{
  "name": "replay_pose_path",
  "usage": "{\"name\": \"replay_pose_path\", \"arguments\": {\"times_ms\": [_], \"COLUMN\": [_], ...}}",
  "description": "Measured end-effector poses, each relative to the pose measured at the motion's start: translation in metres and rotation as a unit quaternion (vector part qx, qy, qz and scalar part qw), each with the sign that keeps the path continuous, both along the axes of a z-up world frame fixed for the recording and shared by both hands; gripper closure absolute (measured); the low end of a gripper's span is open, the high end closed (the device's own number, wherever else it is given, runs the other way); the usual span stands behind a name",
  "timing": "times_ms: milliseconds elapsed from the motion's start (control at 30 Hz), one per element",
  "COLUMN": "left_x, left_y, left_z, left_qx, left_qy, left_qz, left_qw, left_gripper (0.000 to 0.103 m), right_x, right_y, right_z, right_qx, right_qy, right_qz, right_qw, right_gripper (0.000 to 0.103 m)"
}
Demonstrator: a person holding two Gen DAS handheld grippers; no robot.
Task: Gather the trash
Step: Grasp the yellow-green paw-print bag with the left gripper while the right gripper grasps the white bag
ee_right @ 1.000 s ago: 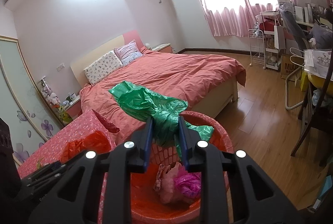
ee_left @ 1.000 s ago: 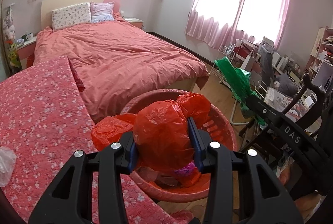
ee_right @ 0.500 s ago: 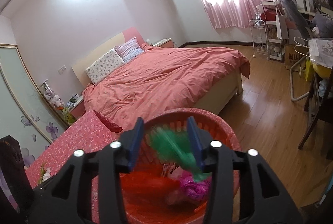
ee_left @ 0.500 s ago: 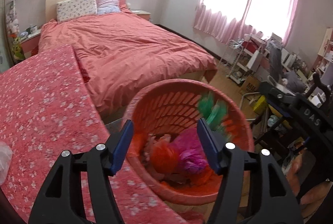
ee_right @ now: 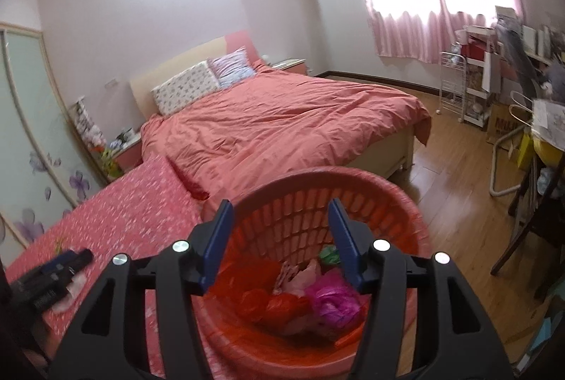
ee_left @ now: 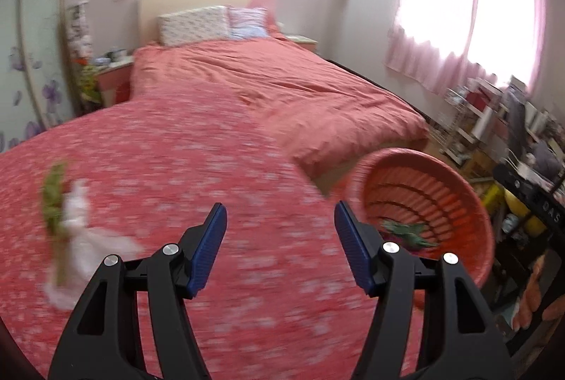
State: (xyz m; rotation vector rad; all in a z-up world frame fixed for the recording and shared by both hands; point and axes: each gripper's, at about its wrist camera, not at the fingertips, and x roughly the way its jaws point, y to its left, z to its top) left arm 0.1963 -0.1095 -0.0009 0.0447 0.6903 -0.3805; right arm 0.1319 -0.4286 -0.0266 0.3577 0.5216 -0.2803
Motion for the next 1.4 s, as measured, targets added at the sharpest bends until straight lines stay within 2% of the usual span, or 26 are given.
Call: {"name": "replay_pose_path", "arguments": {"times_ms": [133, 233, 333, 433, 633, 833, 967, 1167, 1400], "left_x": [0.006, 0.016, 0.031, 0.049, 0.072, 0.081, 0.077, 0.064, 0.041], "left_y": [0.061, 0.11, 0.154, 0.184, 0.204, 0.203, 0.204, 0.229, 0.282], "left_z": [0.006, 0.007, 0.002, -0.011, -0.034, -0.051, -0.049, -0.033, -0.021], "left_qx": [0.005, 0.003, -0.004, -0.015, -0.057, -0.065, -0.07, -0.046, -0.039], "left_qy": [-0.009, -0.007, 0.014, 0.044, 0.1, 0.123, 0.112, 0.068, 0.04], "left_qz": [0.065, 0.118, 0.166, 0.2, 0.204, 0.189, 0.182, 0.189, 0.223], "left_qw": [0.9978, 0.993, 0.9859, 0.9787, 0.9722, 0.972, 0.9743, 0.9785, 0.9733], "left_gripper": [0.04, 0.04, 0.04, 0.046, 0.059, 0.073, 0.086, 0.088, 0.088], "right_x": [0.007, 0.014, 0.02, 0.027, 0.04, 0.052, 0.059, 0.07, 0.096], "right_y": [0.028, 0.052, 0.073, 0.096, 0.132, 0.162, 0.183, 0.223, 0.298], "right_z": [0.0, -0.001, -0.001, -0.003, -0.009, -0.013, -0.011, -0.006, -0.011], "right_qx": [-0.01, -0.019, -0.026, -0.035, -0.049, -0.067, -0.072, -0.076, -0.063], "right_qy": [0.007, 0.012, 0.017, 0.024, 0.04, 0.052, 0.055, 0.048, 0.053], "right_qz": [0.029, 0.051, 0.07, 0.089, 0.116, 0.142, 0.16, 0.197, 0.269], "right_qw": [0.999, 0.998, 0.997, 0.995, 0.991, 0.986, 0.983, 0.976, 0.96], "right_gripper": [0.048, 0.048, 0.048, 0.048, 0.048, 0.048, 0.048, 0.048, 0.047]}}
